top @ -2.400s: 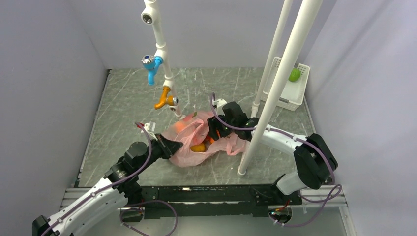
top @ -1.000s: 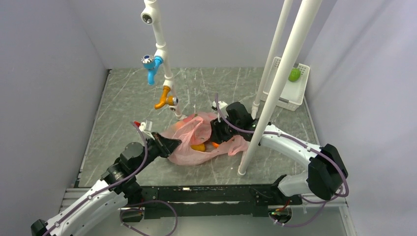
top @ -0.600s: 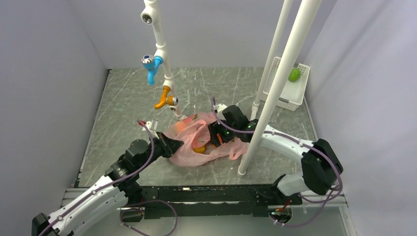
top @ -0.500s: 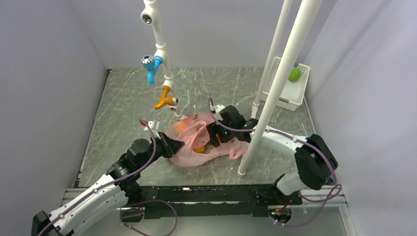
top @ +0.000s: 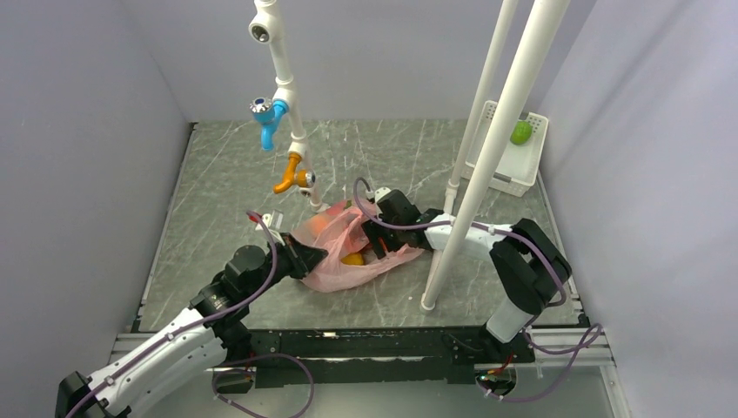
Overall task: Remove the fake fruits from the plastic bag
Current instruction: Take out the fake fruit from the plastic bag, then place the fake fruit in the bin.
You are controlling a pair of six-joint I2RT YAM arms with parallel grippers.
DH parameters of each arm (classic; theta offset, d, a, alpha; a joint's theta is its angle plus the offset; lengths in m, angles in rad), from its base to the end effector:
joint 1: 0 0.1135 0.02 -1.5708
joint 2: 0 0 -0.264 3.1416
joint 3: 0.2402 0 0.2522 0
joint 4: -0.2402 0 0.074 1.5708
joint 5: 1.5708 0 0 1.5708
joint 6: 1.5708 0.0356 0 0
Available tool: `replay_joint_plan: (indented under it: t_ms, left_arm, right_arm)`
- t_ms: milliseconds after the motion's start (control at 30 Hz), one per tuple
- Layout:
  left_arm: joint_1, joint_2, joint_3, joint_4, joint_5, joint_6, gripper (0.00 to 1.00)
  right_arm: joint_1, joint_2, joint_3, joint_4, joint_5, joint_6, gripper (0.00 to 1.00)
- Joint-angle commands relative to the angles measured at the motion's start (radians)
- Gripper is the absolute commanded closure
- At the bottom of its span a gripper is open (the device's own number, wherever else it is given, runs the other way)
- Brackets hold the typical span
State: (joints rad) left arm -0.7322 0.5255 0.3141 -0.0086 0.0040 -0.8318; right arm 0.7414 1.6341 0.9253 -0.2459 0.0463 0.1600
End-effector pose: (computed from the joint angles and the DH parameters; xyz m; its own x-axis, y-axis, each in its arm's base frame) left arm 0.1120 -0.1008 0.2293 -0.6056 -0.4495 -0.6567 0.3323 0.6070 -0.7219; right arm 0.2408 0.2183 0.1737 -0.6986 -0.4239 -0.5765 -0.5506 0.8330 0.0548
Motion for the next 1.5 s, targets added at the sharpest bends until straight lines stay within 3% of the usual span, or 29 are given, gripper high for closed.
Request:
replay_joint_plan:
  t_ms: [0, 100, 367, 533, 800, 867, 1000, 1200, 1333, 1467]
  left_arm:
    - [0.003, 0.028, 0.008, 0.051, 0.014, -0.003, 1.00]
    - [0.003, 0.042, 0.021, 0.033, 0.011, -0.001, 1.00]
    - [0.003, 0.036, 0.015, -0.017, -0.001, -0.015, 1.00]
    - [0.002, 0.040, 0.005, -0.027, -0.039, -0.032, 1.00]
    - [0.003, 0.015, 0.016, -0.058, -0.055, -0.033, 1.00]
    - [0.003, 0.005, 0.020, -0.070, -0.057, -0.028, 1.00]
    - [0.002, -0.007, 0.018, -0.072, -0.050, -0.024, 1.00]
    - [0.003, 0.002, 0.037, -0.079, -0.030, 0.006, 1.00]
    - [0.003, 0.012, 0.062, -0.098, -0.022, 0.034, 1.00]
    - [0.002, 0.020, 0.067, -0.088, -0.013, 0.043, 1.00]
  right_arm:
    - [0.001, 0.044, 0.041, 0.044, 0.072, -0.002, 0.21]
    - [0.001, 0.052, 0.050, 0.035, 0.078, 0.001, 0.28]
    - [-0.003, -0.149, -0.026, 0.079, -0.141, 0.019, 0.73]
    - [-0.037, -0.344, -0.069, 0.174, -0.398, 0.083, 0.81]
    - [-0.188, -0.433, -0.101, 0.334, -0.869, 0.294, 0.90]
    - [-0.249, -0.480, -0.128, 0.370, -0.921, 0.343, 0.90]
    - [-0.379, -0.580, -0.112, 0.231, -0.824, 0.302, 0.90]
    - [-0.503, -0.648, -0.042, -0.085, -0.201, 0.264, 0.93]
    - [-0.612, -0.660, -0.070, -0.053, -0.017, 0.319, 0.92]
    - [-0.698, -0.579, -0.065, 0.023, 0.047, 0.356, 0.92]
